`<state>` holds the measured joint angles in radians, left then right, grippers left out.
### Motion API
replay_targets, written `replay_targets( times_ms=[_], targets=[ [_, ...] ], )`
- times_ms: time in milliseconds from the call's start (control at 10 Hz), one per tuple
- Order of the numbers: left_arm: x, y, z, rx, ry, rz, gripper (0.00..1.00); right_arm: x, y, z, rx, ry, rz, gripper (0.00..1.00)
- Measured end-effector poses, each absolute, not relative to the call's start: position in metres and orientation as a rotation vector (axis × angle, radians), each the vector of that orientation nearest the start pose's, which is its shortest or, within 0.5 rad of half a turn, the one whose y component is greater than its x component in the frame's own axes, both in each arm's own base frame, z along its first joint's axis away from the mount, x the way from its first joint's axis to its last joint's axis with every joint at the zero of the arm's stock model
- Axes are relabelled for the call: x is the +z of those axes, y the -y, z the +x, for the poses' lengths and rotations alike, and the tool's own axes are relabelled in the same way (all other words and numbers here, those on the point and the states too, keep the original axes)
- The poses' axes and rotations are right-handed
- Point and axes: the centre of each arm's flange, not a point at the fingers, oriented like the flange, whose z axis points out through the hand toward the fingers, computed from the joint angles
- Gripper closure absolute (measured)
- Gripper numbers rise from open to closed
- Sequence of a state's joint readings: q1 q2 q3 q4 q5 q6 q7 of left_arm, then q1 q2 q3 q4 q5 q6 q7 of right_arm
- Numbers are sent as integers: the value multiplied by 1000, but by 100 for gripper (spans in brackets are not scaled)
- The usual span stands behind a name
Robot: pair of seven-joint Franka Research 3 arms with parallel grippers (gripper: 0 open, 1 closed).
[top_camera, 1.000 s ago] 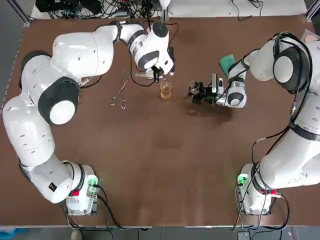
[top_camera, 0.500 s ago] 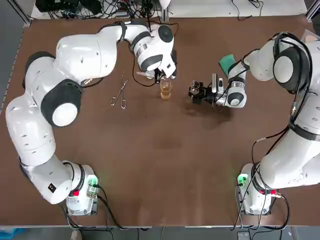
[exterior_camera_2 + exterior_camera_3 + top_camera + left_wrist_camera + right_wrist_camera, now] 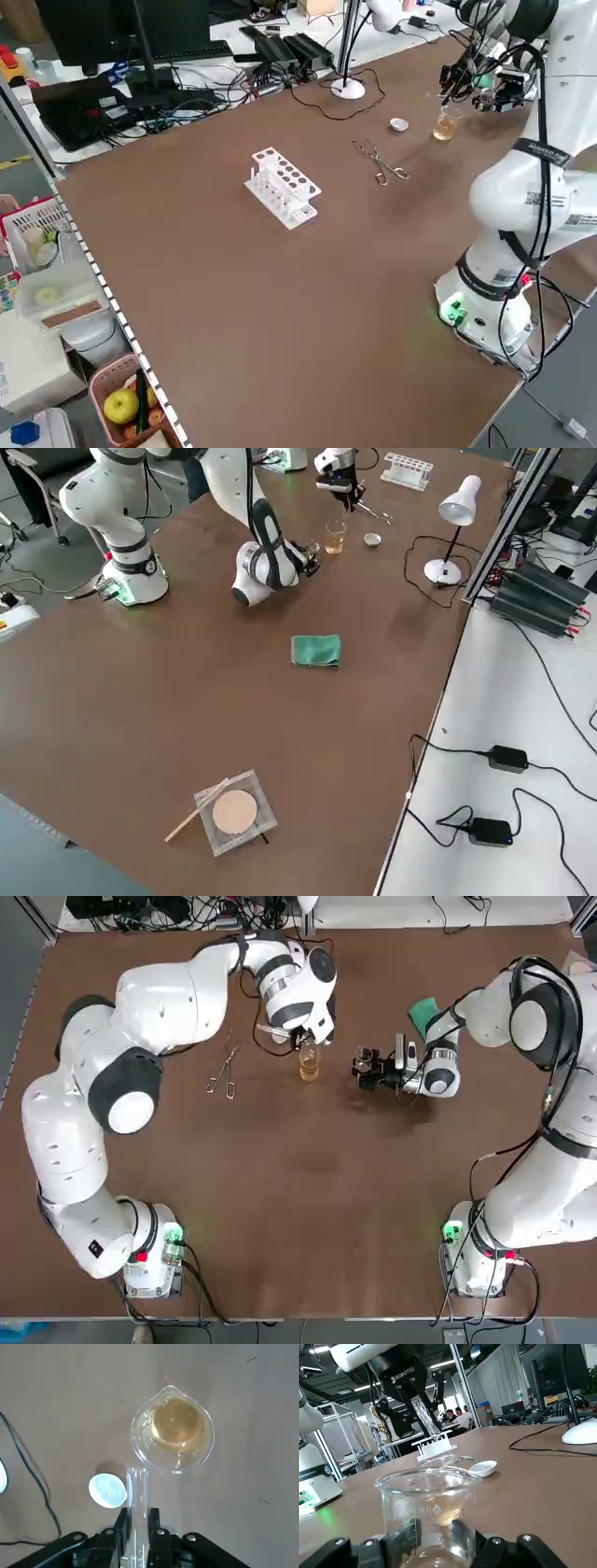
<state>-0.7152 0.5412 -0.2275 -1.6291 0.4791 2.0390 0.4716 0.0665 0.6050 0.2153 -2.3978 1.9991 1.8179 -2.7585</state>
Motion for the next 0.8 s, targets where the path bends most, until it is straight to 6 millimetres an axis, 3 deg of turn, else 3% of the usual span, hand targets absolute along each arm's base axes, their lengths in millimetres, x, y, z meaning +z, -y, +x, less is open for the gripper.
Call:
replay_targets(
  times_ms=[300, 500, 700, 800],
  targets=[
    [302, 515, 437, 85, -2057, -2042, 79, 87, -208, 396, -1110, 895, -1525, 61],
    [311, 503, 458, 90, -2069, -2118, 79, 87, -209, 396, -1107, 890, -1526, 61],
    [331, 467, 503, 74, -2161, -2127, 79, 89, -217, 394, -1109, 872, -1522, 61],
    [347, 436, 532, 51, -2209, -2113, 79, 91, -225, 392, -1108, 862, -1524, 61]
  ],
)
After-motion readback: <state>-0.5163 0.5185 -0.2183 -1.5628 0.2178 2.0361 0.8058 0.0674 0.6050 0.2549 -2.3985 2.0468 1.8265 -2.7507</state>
